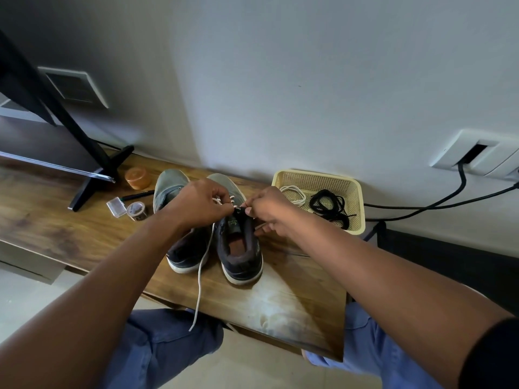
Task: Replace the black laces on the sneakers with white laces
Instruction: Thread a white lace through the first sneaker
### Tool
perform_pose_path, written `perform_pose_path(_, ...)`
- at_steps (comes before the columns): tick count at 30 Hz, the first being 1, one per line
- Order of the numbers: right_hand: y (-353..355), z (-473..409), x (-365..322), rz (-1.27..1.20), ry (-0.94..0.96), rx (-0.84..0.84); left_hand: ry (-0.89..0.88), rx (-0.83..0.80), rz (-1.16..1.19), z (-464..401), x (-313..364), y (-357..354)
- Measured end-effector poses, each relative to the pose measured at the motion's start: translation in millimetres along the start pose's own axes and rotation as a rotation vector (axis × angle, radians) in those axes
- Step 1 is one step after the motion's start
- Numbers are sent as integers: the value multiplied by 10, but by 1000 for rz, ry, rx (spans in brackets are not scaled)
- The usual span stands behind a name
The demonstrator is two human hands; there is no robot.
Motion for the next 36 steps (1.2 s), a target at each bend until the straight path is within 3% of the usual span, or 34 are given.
perform_pose_path(14, -14, 4, 32, -14, 9, 43, -40, -33, -286, -127, 87, -200)
perform_pose_path(28, 11, 8, 51, -37, -4, 69, 36, -80, -320, -147, 109, -270)
perform_pose_path(36, 24, -34, 66, 7, 0, 63, 22, -47, -216, -112, 127, -274)
Point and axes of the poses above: each hand's wrist, its own z-axis away from the middle knuckle, its own y-axis out of the back of the hand, x = y × z, the point moved 5 cm from there along -z, towards the middle knuckle, and after that the axes turned 5 degrees about -x, right-handed, at the moved point
